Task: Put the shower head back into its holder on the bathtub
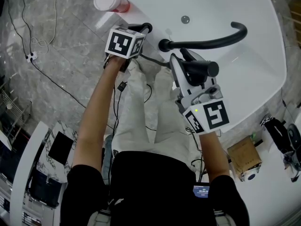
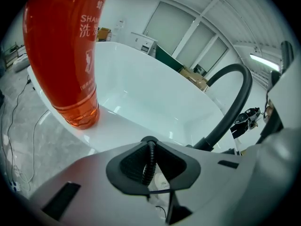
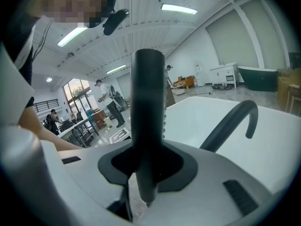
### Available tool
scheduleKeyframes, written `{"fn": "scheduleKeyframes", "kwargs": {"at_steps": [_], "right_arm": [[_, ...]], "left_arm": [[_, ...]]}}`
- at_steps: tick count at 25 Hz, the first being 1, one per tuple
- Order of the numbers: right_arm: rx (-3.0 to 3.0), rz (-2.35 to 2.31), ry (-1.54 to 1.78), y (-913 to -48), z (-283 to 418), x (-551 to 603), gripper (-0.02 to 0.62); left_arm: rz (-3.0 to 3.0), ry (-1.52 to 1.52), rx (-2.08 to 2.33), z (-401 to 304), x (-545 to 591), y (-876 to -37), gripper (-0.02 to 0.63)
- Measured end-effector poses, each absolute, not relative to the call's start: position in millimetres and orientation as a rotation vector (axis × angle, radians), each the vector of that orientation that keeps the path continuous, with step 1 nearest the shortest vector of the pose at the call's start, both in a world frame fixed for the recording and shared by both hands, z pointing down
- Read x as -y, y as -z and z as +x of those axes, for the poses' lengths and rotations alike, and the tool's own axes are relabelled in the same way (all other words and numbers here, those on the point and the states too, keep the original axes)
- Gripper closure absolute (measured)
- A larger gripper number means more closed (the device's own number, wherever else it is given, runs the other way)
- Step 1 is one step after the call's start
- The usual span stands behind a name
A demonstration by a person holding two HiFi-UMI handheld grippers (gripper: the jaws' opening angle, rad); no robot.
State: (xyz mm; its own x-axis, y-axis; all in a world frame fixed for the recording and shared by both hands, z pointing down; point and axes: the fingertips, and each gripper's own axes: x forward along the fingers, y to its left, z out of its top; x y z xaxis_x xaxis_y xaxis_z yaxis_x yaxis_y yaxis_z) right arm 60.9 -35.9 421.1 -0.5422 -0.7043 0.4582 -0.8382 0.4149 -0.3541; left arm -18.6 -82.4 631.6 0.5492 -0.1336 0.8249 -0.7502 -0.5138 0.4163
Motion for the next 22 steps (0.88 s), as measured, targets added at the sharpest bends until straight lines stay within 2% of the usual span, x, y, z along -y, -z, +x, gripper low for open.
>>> {"fn": "scheduleKeyframes", "kwargs": {"at_steps": [22], "right_arm": [[2.421,1.349,-0.802,-420.7,57.2,33.8,0.483]], "left_arm": [[2.044,-0.993,0.837,-17.6,87.0,-627.6,0.534]]}}
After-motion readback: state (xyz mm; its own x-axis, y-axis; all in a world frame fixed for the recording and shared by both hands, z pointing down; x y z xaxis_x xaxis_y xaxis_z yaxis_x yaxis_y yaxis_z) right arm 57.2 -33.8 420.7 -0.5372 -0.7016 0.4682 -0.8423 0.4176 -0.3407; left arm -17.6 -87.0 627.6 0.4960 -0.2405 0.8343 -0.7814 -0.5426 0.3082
